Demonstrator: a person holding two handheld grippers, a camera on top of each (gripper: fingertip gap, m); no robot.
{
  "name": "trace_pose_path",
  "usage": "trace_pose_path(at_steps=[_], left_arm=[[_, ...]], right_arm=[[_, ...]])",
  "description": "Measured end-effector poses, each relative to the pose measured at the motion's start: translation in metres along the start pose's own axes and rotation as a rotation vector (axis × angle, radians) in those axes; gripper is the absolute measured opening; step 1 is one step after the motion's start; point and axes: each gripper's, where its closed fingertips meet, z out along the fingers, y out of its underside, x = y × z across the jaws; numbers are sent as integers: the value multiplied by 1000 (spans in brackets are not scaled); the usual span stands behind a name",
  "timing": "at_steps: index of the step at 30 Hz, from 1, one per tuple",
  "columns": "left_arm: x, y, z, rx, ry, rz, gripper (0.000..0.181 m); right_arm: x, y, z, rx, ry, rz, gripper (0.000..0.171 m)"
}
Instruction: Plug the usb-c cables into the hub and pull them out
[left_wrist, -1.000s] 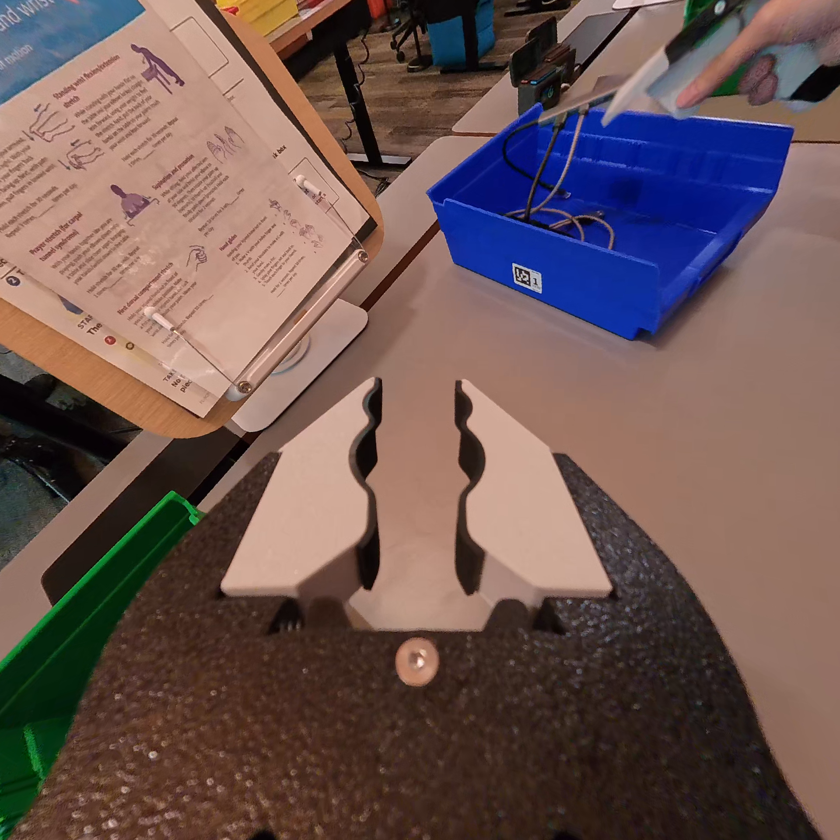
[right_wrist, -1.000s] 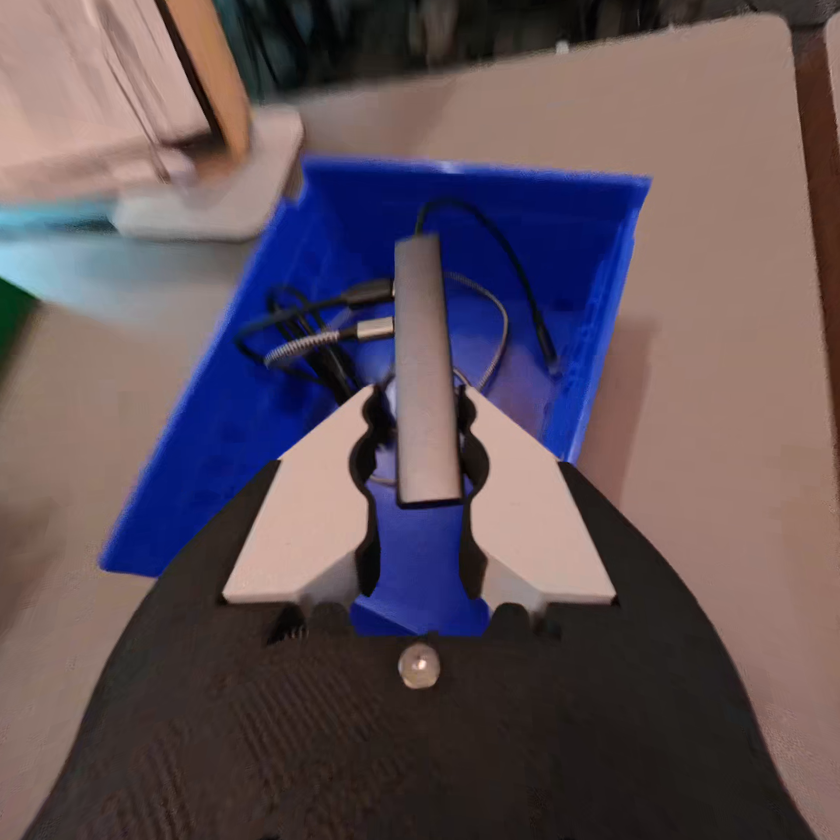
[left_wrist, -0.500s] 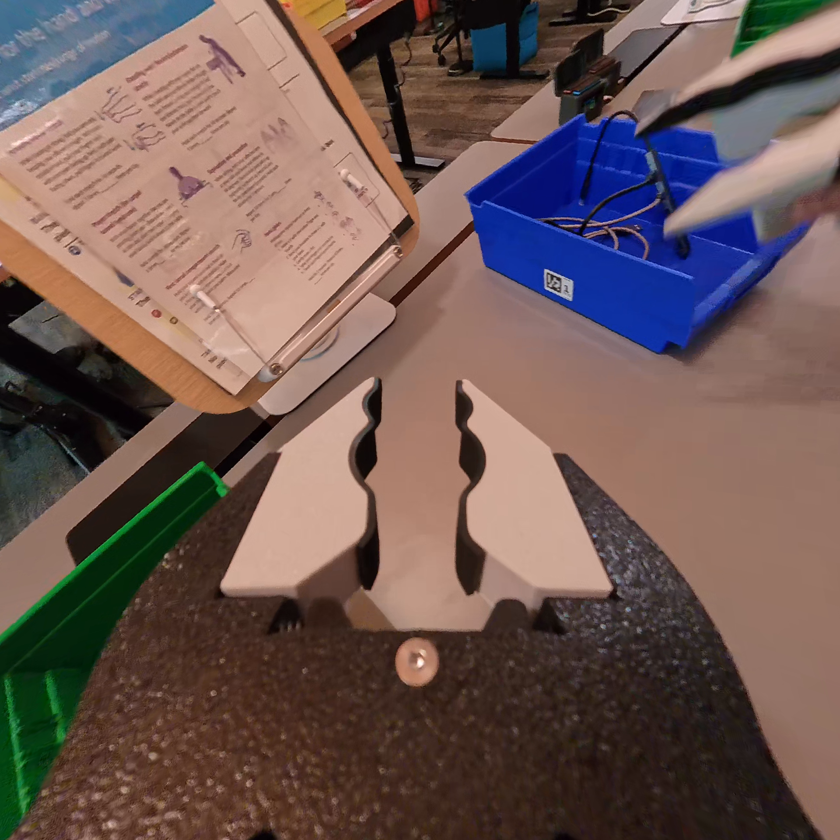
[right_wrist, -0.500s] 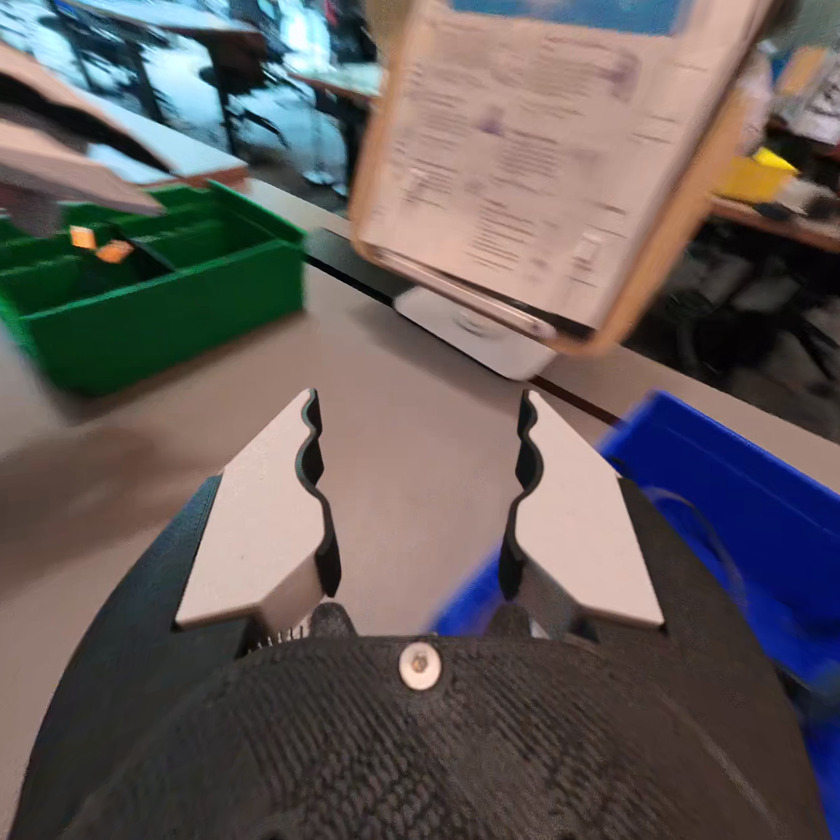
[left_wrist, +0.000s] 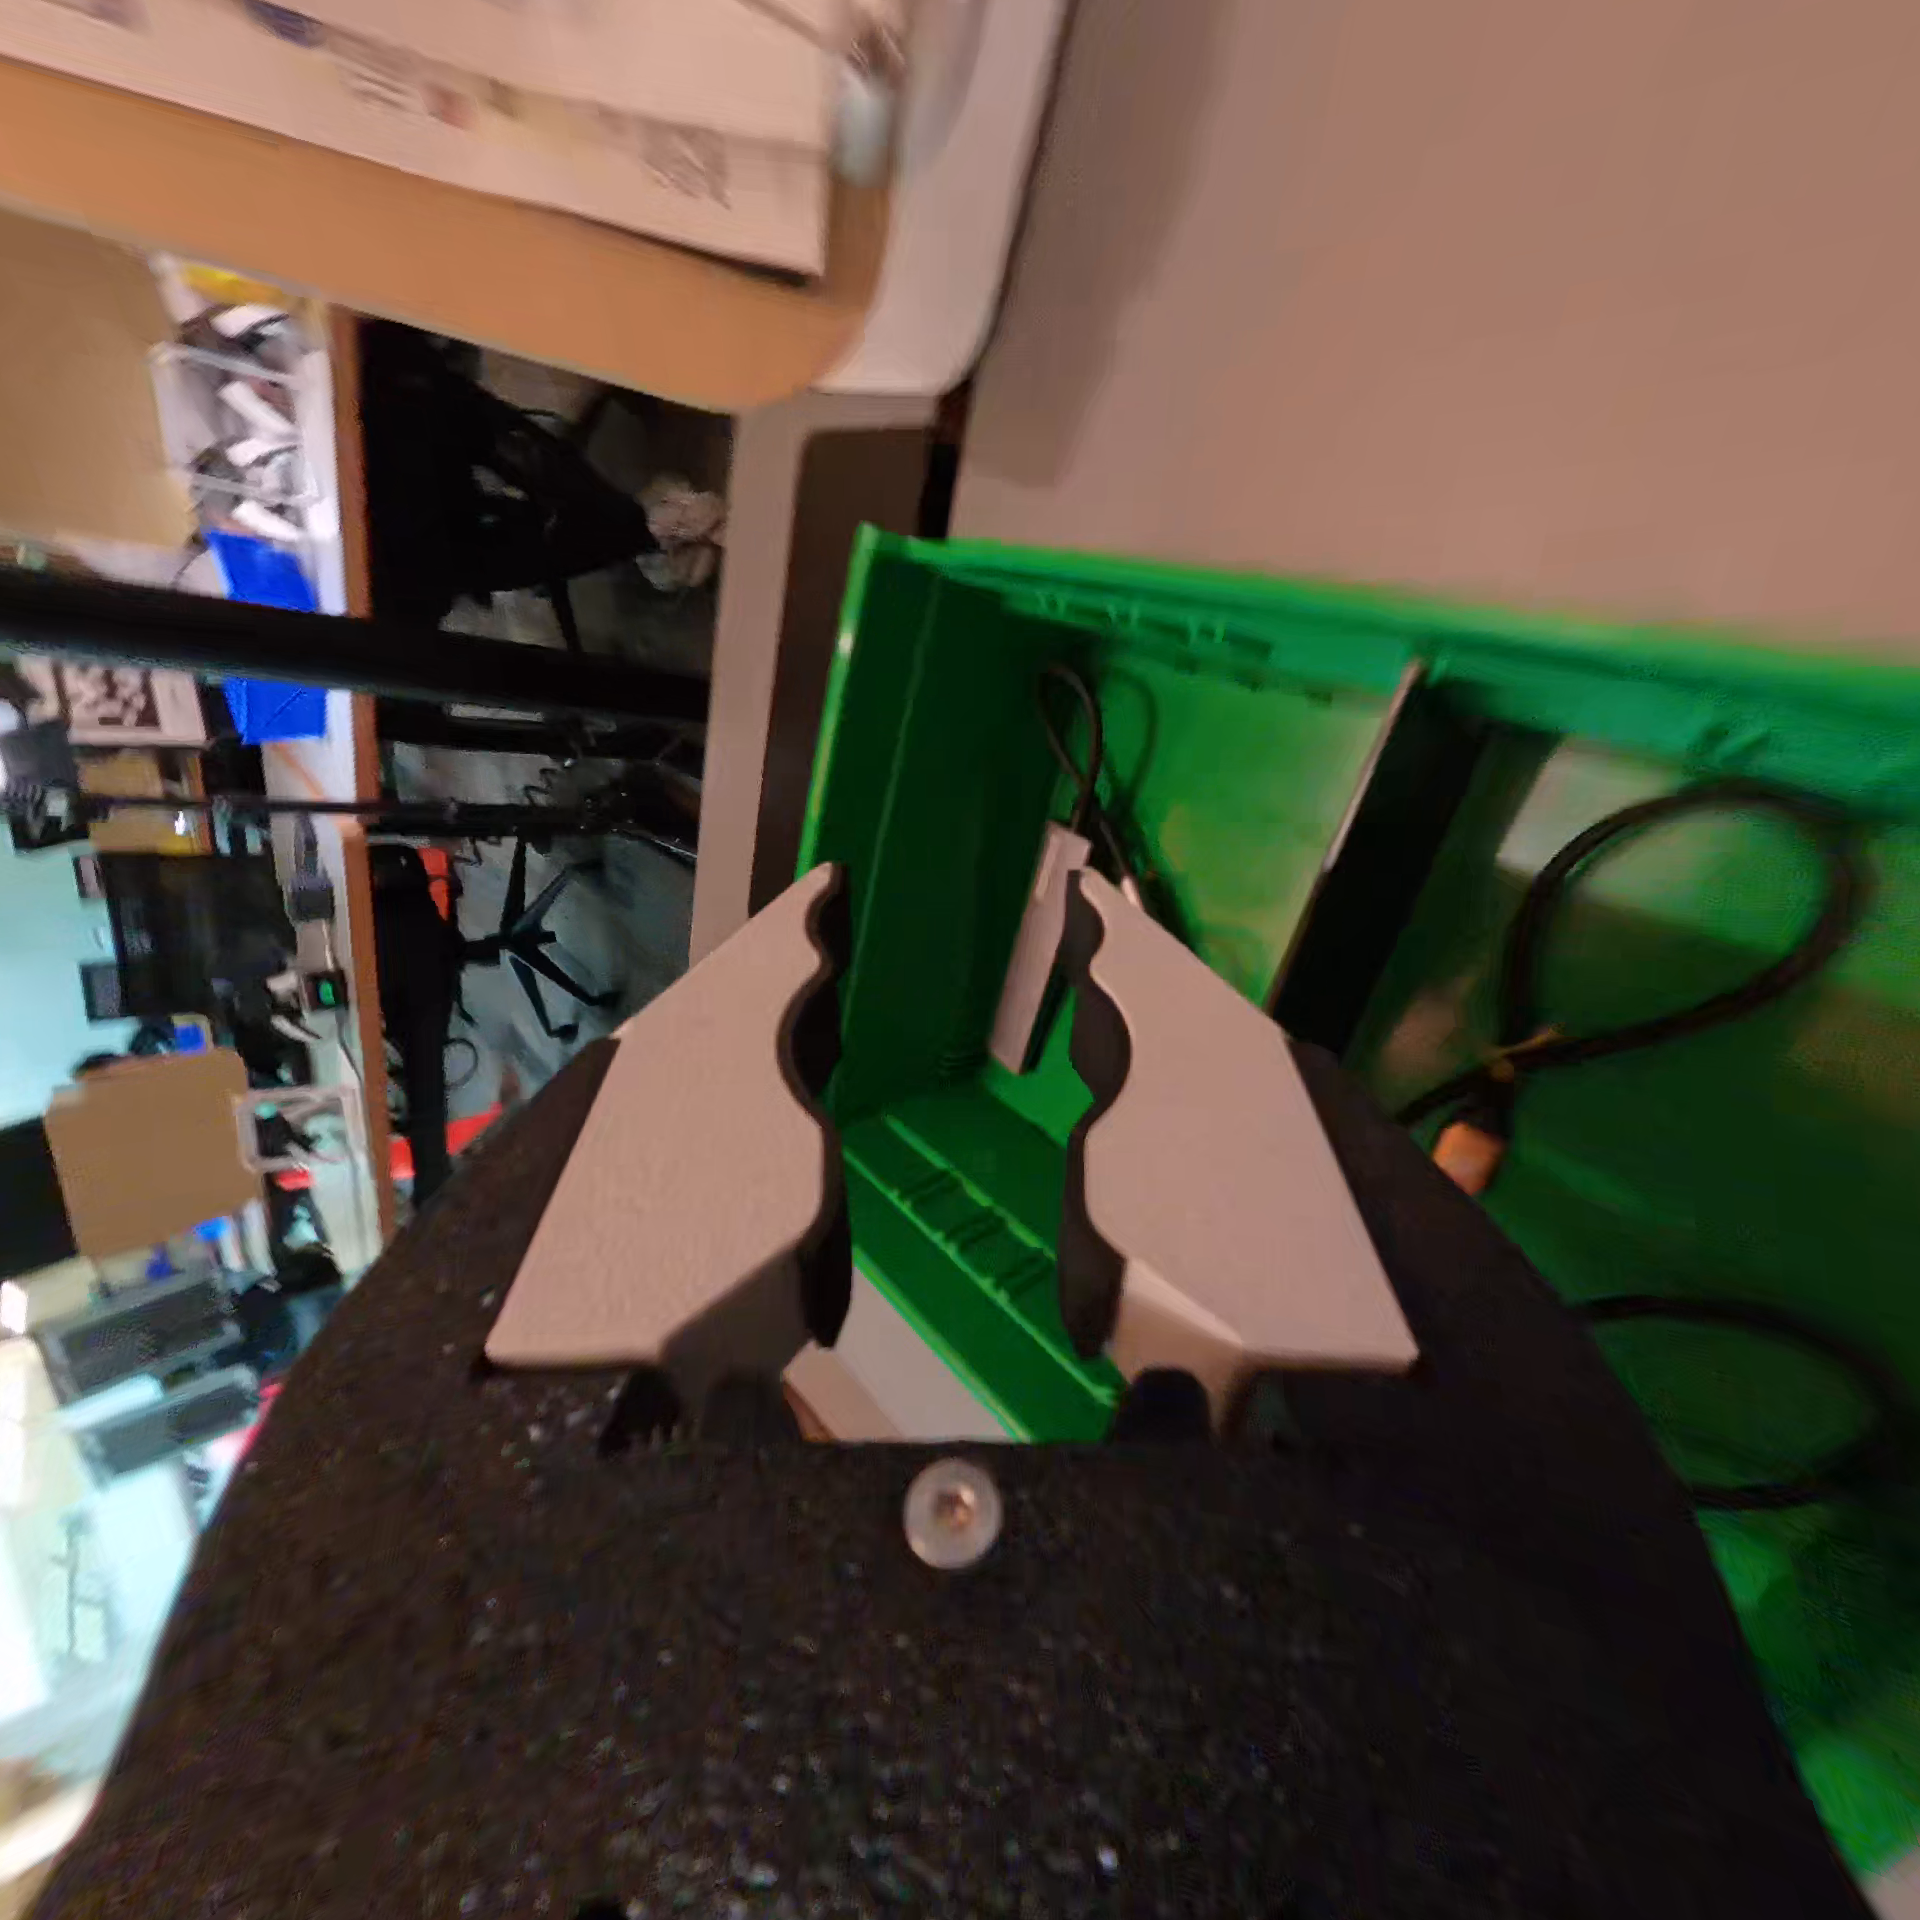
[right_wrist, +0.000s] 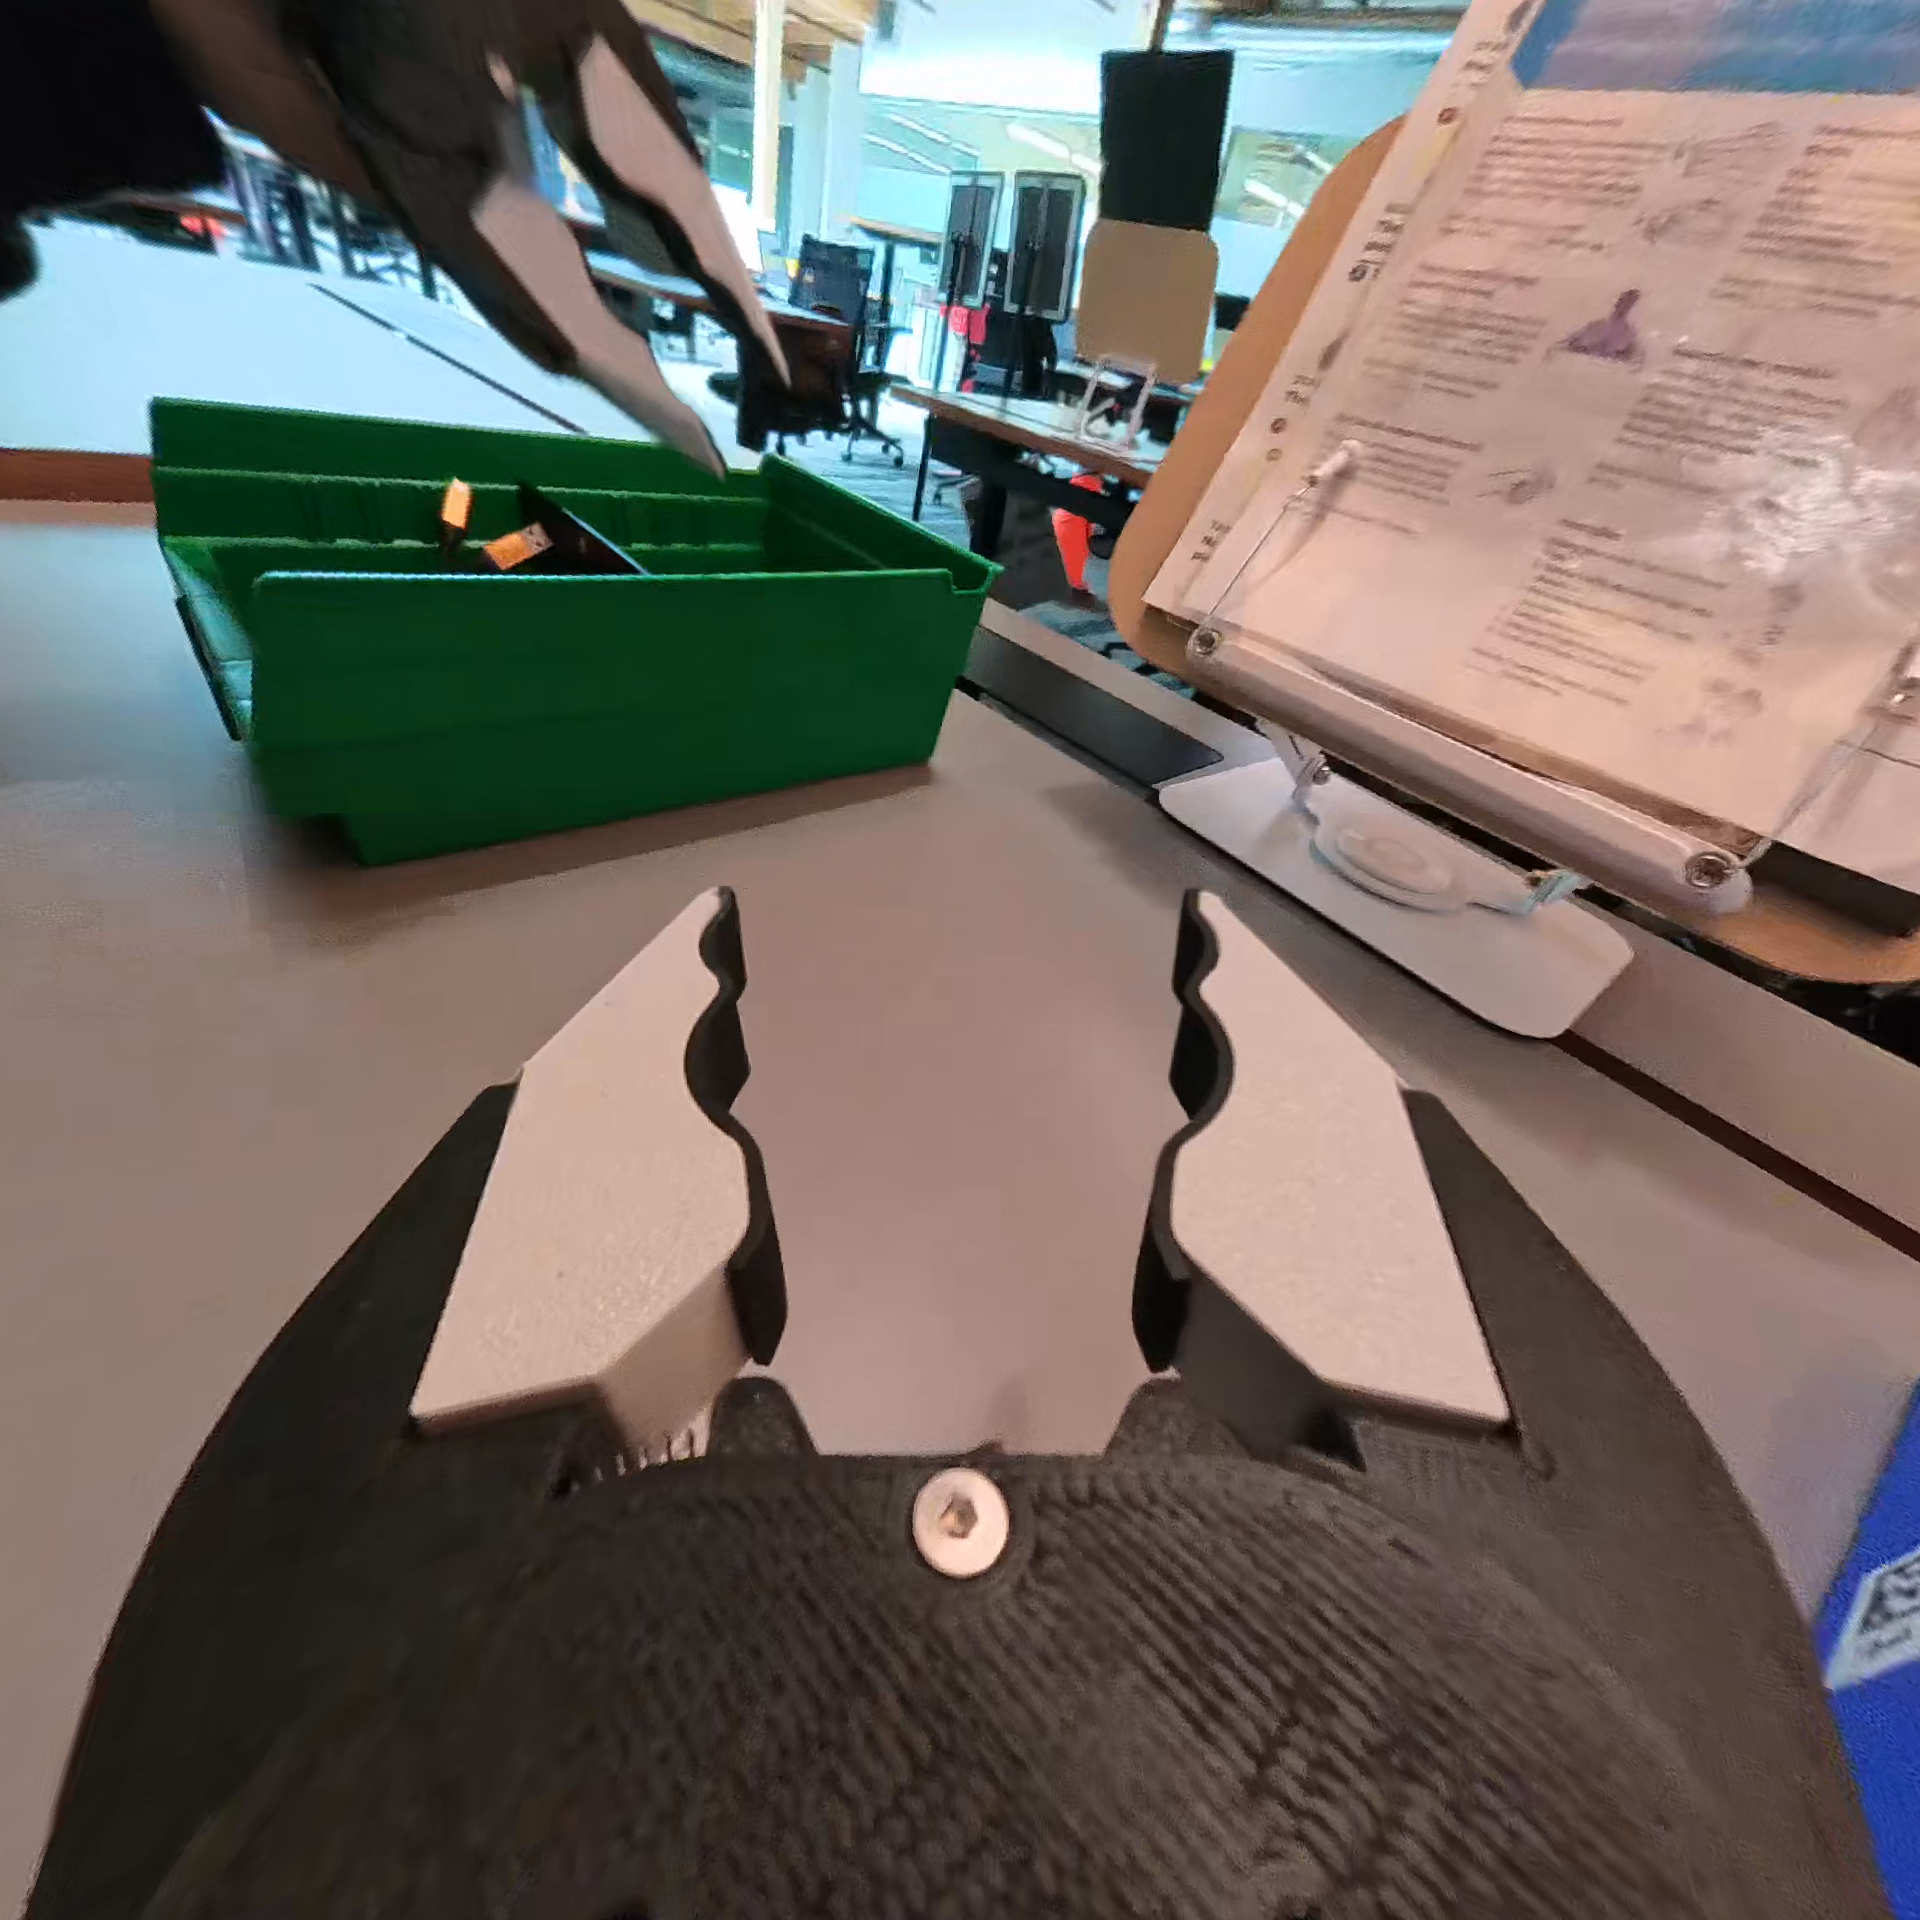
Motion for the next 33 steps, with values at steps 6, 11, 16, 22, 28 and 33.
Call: trace_pose_path(at_steps=[6, 11, 16, 22, 28, 33], left_arm=[[21, 73, 78, -241, 165, 236, 44], [24, 88, 106, -264, 187, 278, 44], [33, 83, 122, -266, 228, 310, 34], [36, 83, 125, -270, 229, 282, 18], [31, 85, 127, -291, 183, 191, 10], [28, 78, 113, -248, 176, 75, 7]], right_arm=[[7, 7, -5, -16, 12, 40, 82], [3, 14, -2, -58, -4, 47, 82], [4, 20, -1, -89, 12, 36, 82], [5, 18, -1, -73, 8, 79, 81], [8, 22, -1, -89, 30, 64, 78], [11, 18, -3, -67, 34, 89, 76]])
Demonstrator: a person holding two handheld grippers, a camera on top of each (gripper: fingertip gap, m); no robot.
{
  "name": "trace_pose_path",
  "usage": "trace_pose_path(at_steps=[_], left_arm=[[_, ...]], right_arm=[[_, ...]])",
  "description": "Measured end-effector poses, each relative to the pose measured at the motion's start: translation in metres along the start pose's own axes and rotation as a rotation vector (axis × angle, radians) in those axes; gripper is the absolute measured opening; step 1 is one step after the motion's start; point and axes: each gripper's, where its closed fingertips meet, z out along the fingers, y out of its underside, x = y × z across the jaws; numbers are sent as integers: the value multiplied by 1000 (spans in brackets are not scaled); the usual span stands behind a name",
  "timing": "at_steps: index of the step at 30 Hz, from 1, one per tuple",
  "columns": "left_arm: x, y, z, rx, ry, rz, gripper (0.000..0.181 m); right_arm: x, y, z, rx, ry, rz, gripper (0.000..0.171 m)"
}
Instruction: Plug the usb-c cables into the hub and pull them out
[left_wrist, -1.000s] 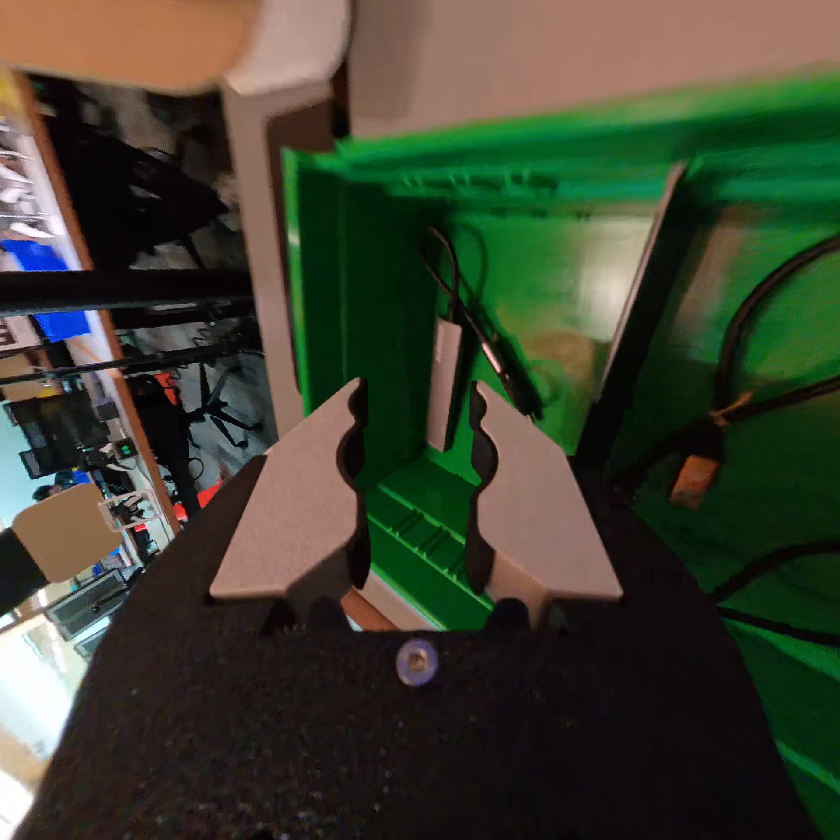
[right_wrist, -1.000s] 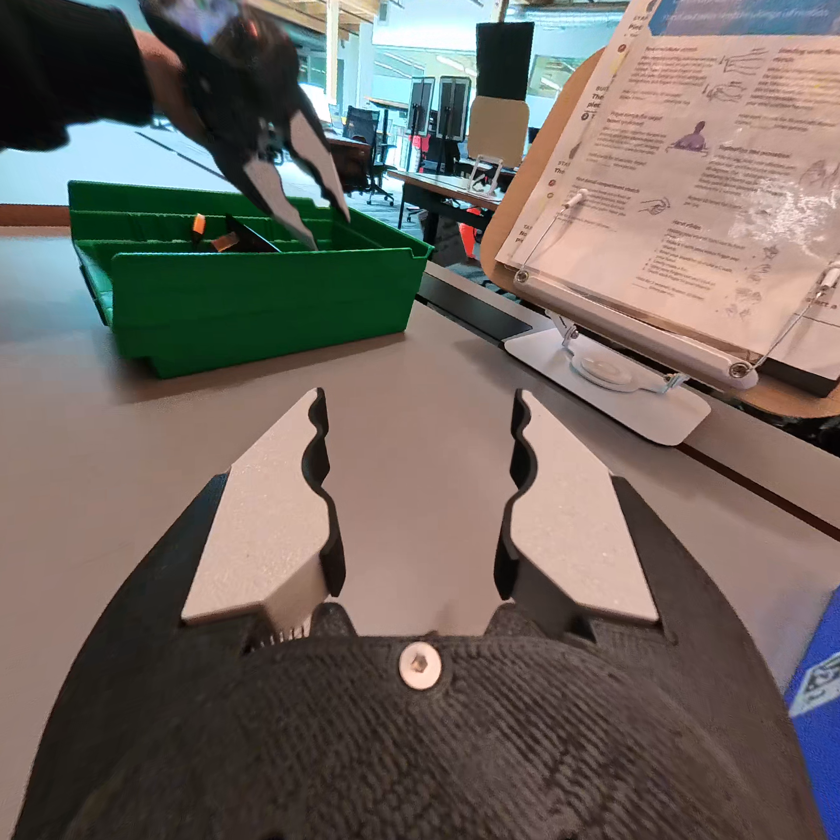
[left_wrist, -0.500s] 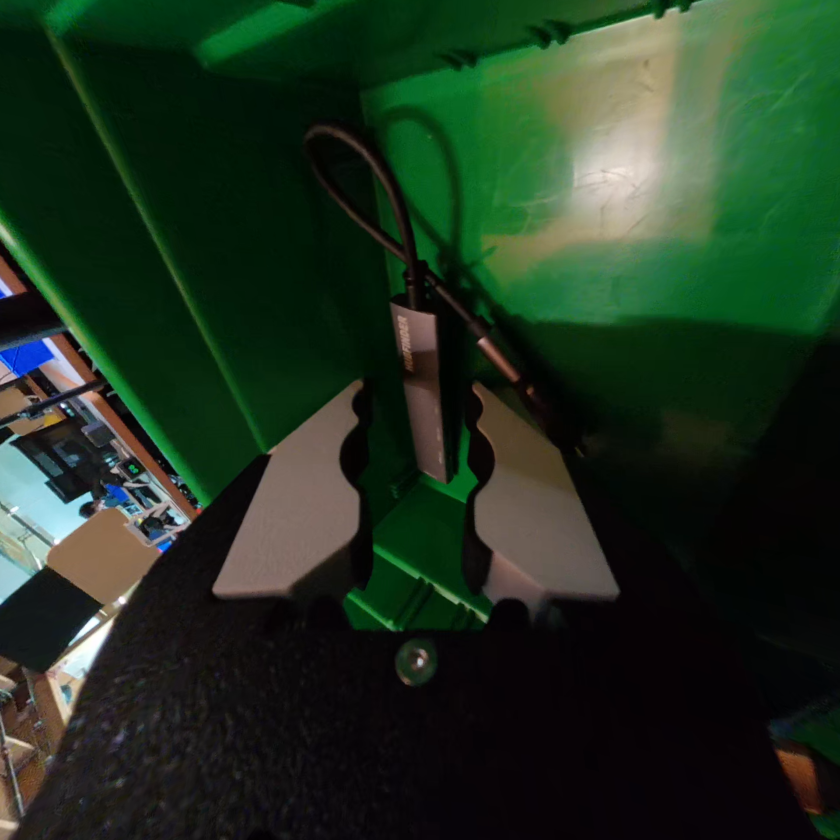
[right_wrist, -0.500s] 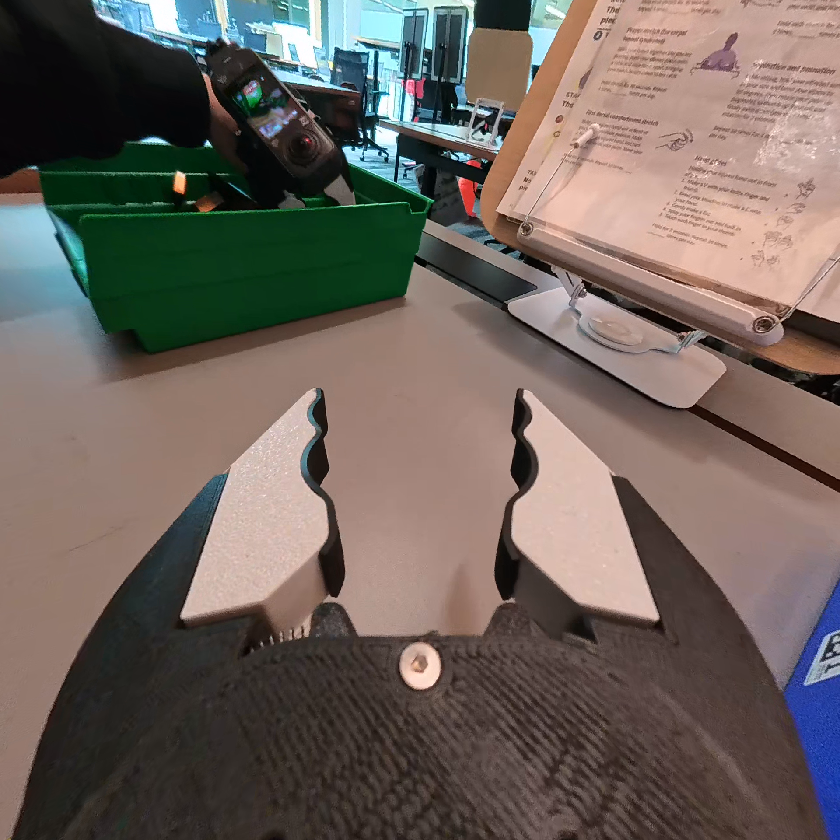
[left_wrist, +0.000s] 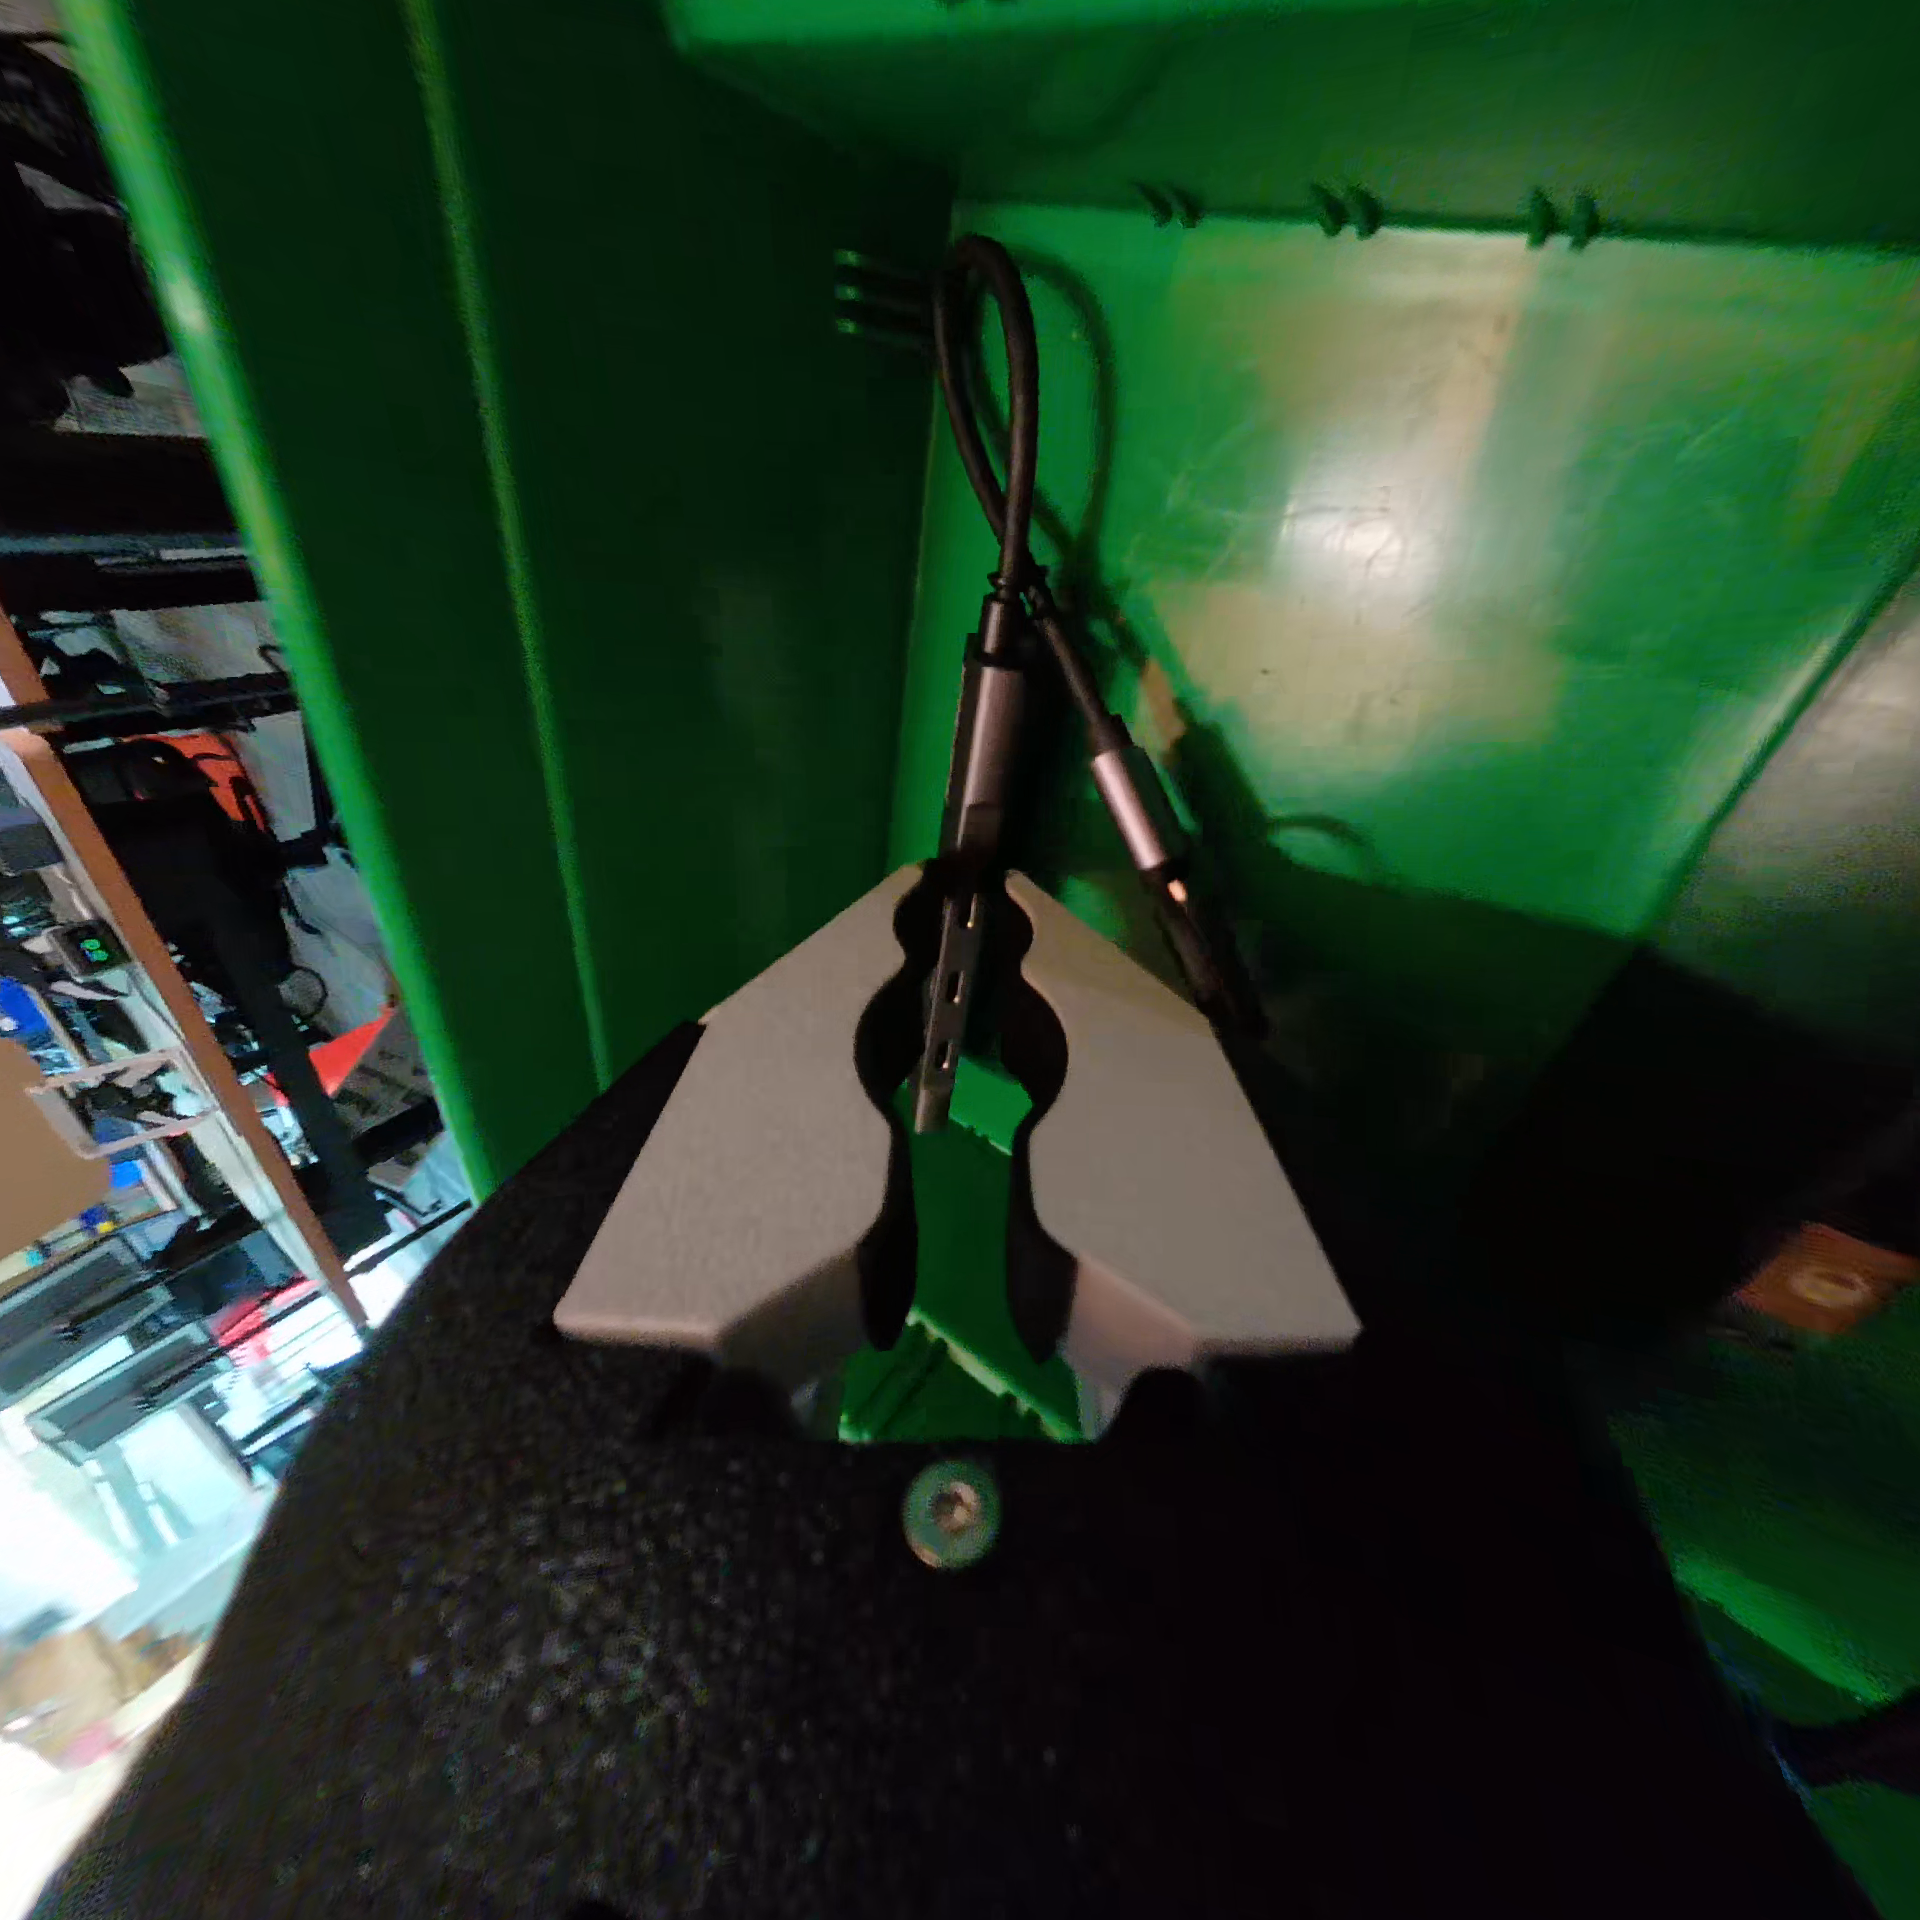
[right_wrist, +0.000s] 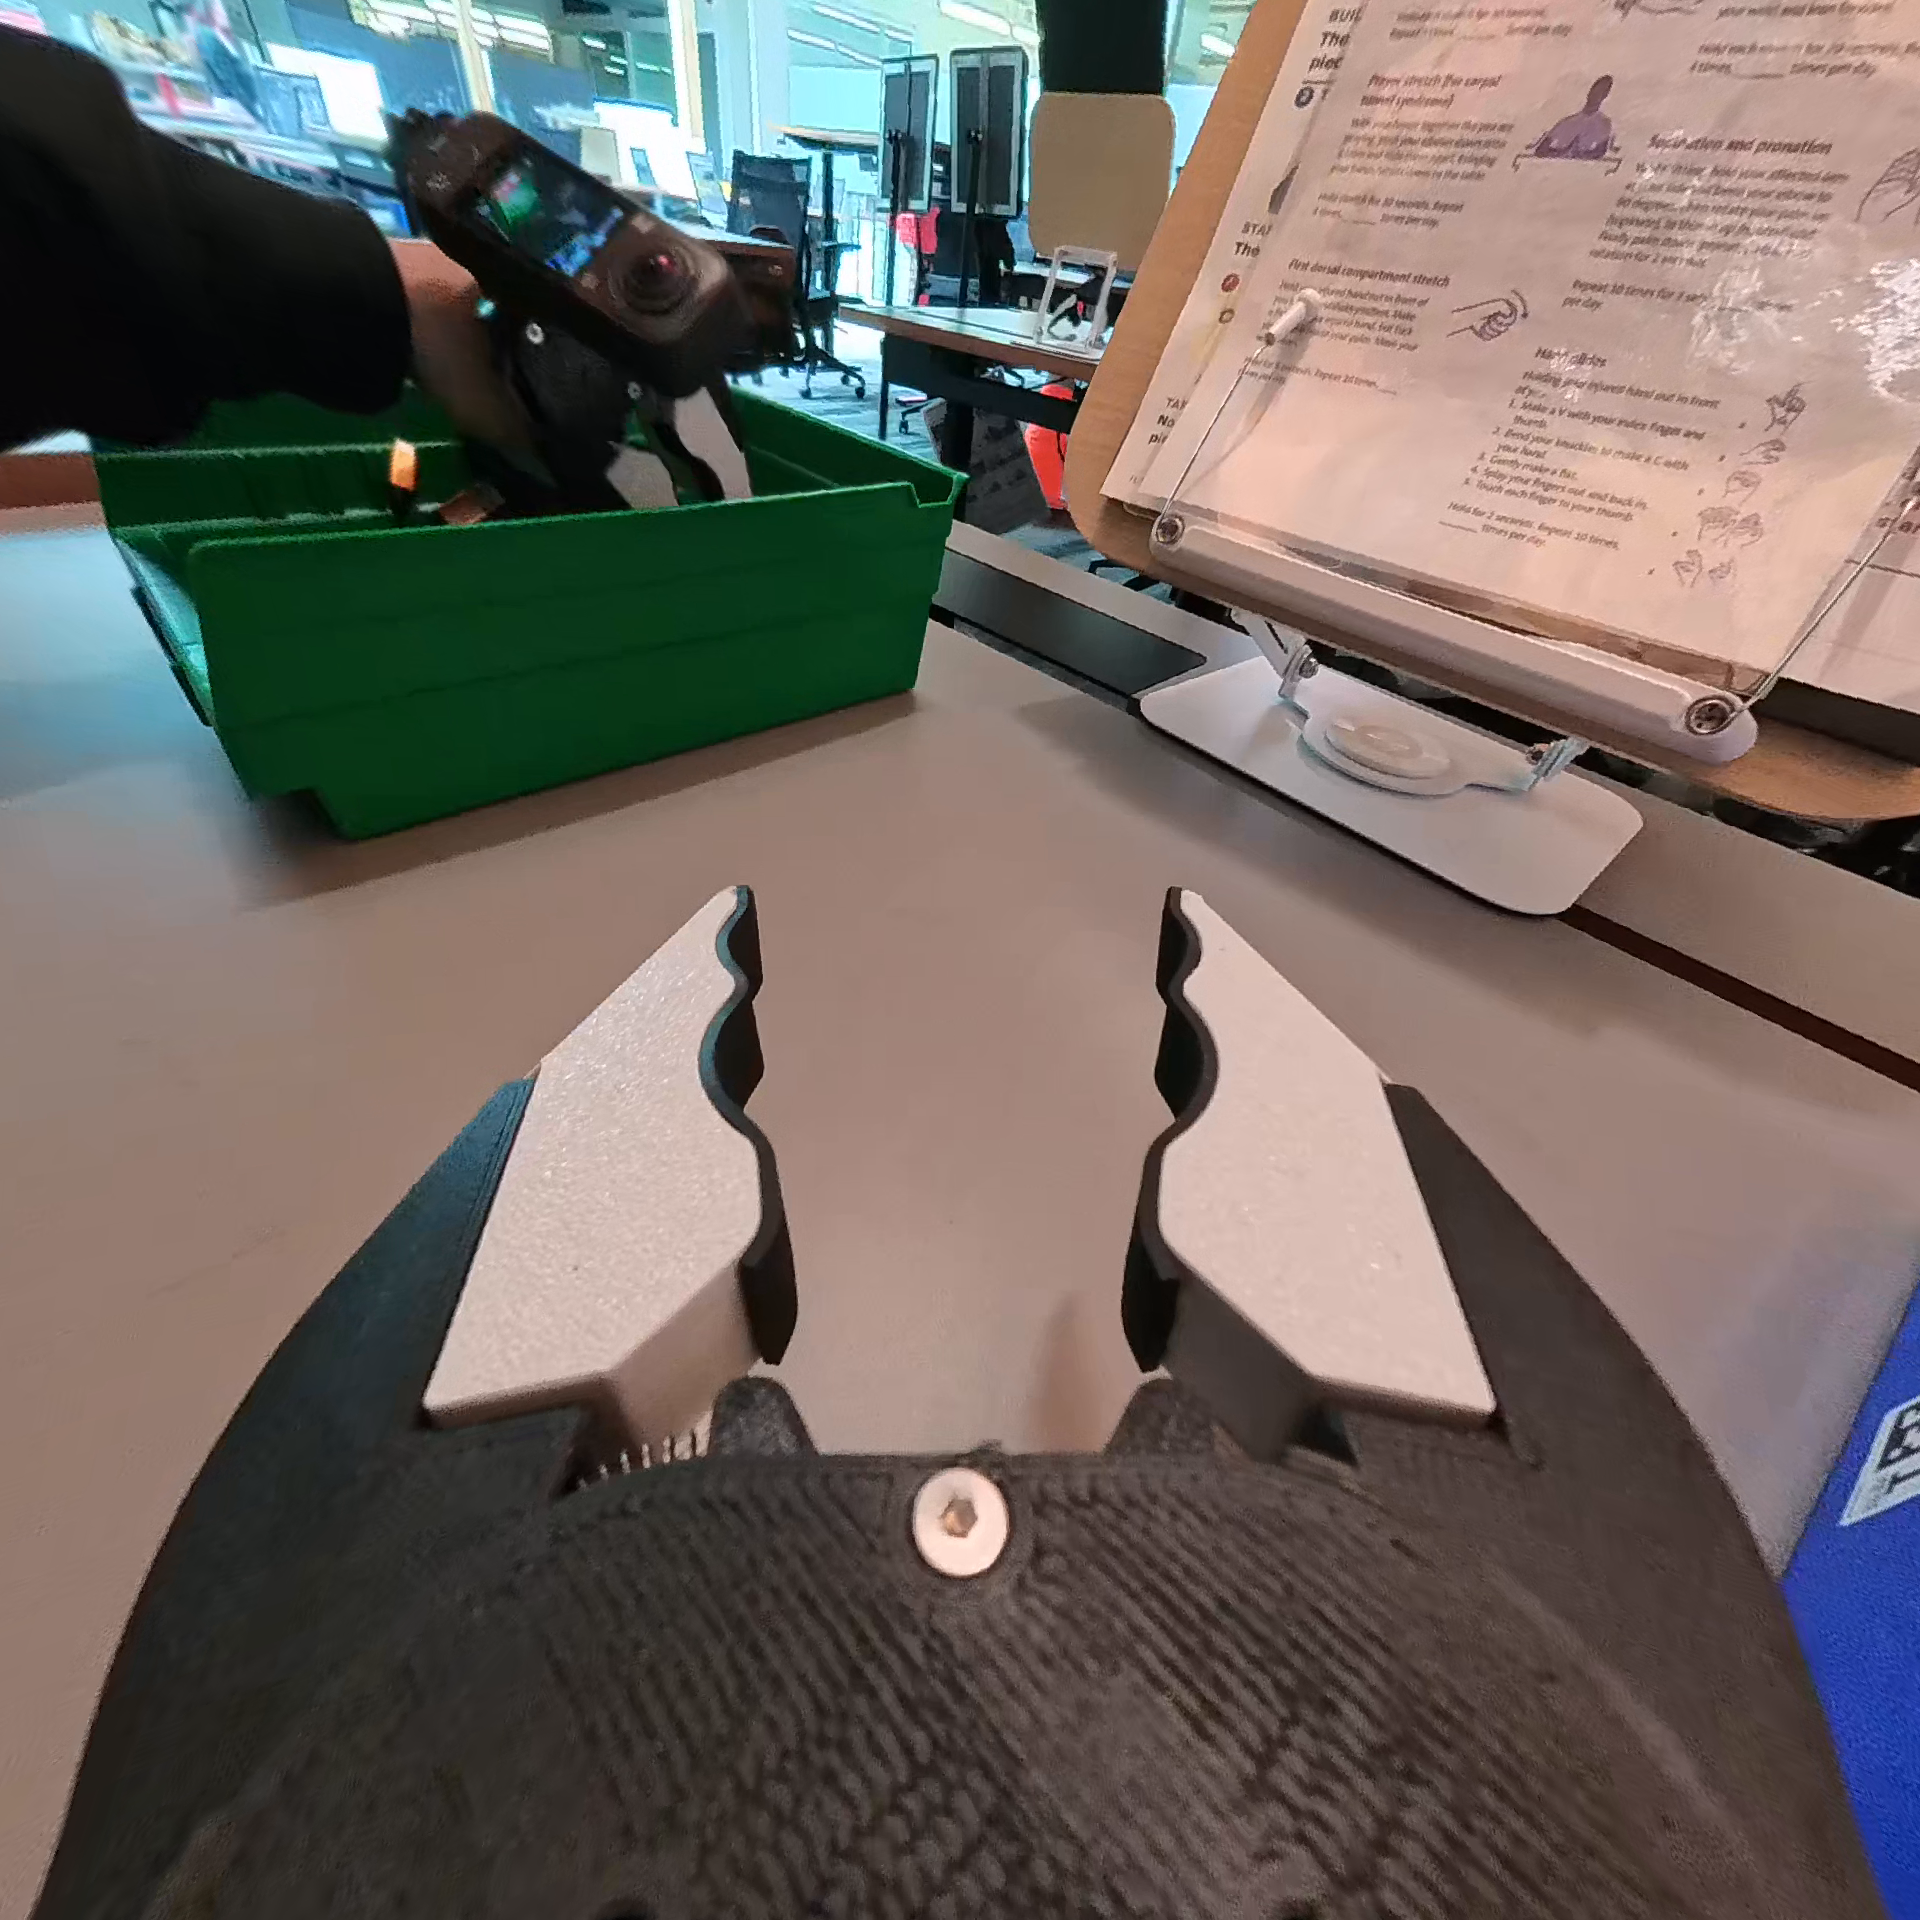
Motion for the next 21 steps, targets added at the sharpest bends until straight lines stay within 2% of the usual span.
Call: trace_pose_path(at_steps=[2, 7, 9, 12, 15, 17, 21], left_arm=[[-1, -2, -11, 40, 1, -48, 6], [-20, -13, -54, 184, -117, -149, 6], [-31, -17, -79, 207, -216, -144, 6], [-50, -29, -132, 196, -446, -51, 6], [-52, -66, -197, 226, -695, 79, 6], [-35, -103, -234, 293, -808, 157, 5], [17, -170, -271, 366, -972, 328, 6]], right_arm=[[0, -1, 0, 1, -2, 4, 76], [-1, -7, -1, 31, -9, 21, 74], [-4, -10, -2, 51, -28, 46, 74], [-12, -18, -2, 94, -70, 90, 77], [-21, -32, -3, 176, -140, 180, 86], [-29, -42, -6, 233, -224, 277, 96], [-35, -66, -18, 371, -351, 439, 102]])
